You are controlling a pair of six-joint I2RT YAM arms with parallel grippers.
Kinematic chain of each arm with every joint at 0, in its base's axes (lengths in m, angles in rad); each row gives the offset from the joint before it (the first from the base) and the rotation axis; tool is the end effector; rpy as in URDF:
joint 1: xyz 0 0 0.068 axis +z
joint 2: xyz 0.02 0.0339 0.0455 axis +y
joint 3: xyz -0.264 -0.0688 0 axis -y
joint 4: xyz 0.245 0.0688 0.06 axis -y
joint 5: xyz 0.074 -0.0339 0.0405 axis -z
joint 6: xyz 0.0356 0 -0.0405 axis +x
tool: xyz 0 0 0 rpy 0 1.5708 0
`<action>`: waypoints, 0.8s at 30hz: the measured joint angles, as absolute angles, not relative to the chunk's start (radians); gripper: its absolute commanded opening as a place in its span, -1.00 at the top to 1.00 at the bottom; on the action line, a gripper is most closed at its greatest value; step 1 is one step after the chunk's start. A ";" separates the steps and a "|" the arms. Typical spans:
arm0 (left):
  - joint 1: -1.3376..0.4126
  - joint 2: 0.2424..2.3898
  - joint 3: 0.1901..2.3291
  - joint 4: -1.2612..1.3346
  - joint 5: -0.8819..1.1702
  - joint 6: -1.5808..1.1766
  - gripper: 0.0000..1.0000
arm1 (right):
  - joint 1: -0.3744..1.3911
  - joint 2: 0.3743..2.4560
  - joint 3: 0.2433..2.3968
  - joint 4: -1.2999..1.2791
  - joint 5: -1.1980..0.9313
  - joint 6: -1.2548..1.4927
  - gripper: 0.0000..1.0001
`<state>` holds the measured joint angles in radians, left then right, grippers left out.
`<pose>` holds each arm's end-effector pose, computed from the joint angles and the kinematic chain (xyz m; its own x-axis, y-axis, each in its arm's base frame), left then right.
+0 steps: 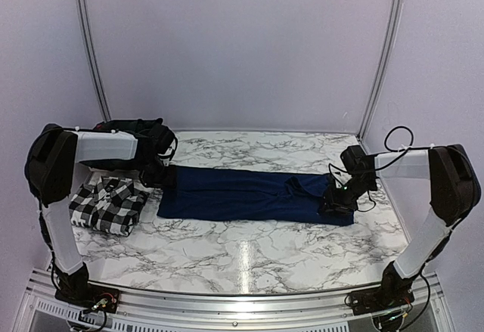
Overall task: Fold and stack the mixed laundry pile
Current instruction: Smooth out the rectangle-folded T-shirt at the center of the board.
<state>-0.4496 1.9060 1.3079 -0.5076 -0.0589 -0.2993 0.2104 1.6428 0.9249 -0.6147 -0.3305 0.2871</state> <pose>0.3542 -0.1686 0.1765 -0.8901 0.1027 -0.4441 0.1545 0.9846 -0.0820 0.2796 0.0715 0.1562 -0.9886 0.0628 -0.1370 0.0078 0.9293 0.3693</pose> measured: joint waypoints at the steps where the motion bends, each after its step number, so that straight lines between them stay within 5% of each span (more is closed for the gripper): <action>1: -0.450 1.914 1.308 -0.507 -0.056 -0.300 -0.03 | 0.208 1.643 0.925 -0.614 -0.331 0.287 0.05; 4: -0.450 1.936 1.308 -0.508 -0.051 -0.303 0.06 | 0.204 1.643 0.923 -0.615 -0.331 0.287 0.06; 13: -0.449 1.953 1.306 -0.507 -0.046 -0.303 1.00 | 0.195 1.645 0.917 -0.610 -0.329 0.288 0.18; 24: -0.408 1.952 1.343 -0.533 -0.094 -0.307 1.00 | 0.182 1.653 0.917 -0.610 -0.336 0.288 0.17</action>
